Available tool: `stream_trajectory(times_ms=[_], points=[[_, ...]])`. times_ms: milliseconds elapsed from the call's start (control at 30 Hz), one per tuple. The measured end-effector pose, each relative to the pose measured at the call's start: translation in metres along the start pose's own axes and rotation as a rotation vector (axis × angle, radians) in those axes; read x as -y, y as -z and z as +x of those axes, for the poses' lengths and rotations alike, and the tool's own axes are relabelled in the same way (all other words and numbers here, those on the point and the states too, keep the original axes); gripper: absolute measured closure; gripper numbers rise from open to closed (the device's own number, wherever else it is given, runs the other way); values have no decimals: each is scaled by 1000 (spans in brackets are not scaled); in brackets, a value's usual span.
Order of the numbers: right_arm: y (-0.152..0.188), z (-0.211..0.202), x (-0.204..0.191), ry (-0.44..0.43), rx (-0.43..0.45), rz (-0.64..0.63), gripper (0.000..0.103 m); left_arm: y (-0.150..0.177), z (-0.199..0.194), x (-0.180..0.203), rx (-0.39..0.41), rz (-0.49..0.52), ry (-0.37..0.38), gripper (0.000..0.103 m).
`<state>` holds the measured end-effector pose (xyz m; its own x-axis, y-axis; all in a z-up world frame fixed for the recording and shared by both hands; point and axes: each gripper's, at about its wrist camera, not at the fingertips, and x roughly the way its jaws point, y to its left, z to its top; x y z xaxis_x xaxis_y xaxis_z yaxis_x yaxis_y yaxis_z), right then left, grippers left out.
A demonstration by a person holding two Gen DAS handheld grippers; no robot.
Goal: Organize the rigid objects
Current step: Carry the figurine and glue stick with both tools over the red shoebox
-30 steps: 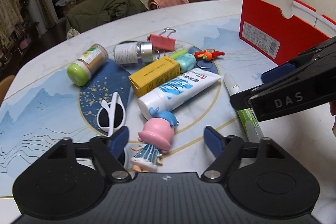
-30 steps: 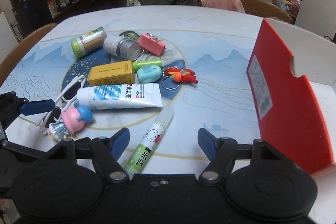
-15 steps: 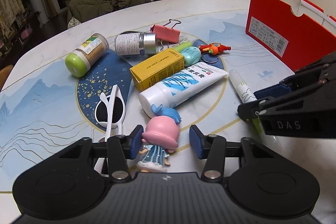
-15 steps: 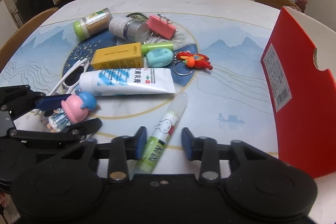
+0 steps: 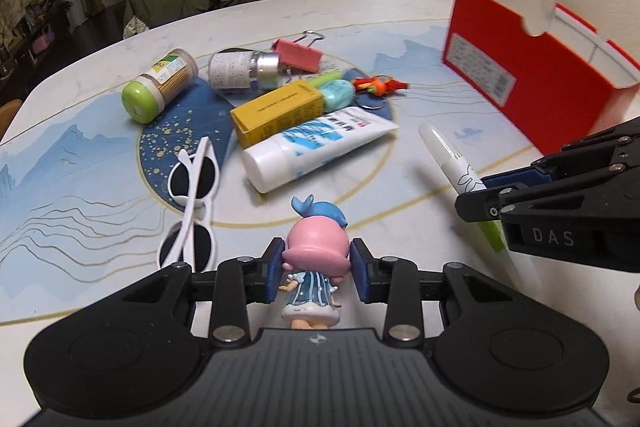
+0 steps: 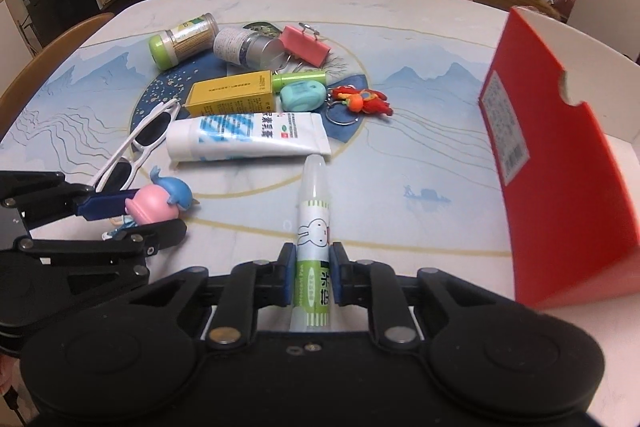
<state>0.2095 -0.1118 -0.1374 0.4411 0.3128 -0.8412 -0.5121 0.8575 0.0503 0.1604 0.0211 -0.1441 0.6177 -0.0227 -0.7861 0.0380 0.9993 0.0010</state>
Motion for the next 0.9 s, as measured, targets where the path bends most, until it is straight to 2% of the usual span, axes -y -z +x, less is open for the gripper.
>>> stream_trajectory(times_ms=[400, 733, 900], points=[[20, -72, 10, 6, 74, 50, 87, -7, -61, 19, 70, -10, 71, 68], [4, -132, 46, 13, 143, 104, 87, -49, -100, 53, 137, 33, 107, 68], [-12, -153, 82, 42, 208, 116, 87, -81, -97, 84, 146, 47, 136, 68]])
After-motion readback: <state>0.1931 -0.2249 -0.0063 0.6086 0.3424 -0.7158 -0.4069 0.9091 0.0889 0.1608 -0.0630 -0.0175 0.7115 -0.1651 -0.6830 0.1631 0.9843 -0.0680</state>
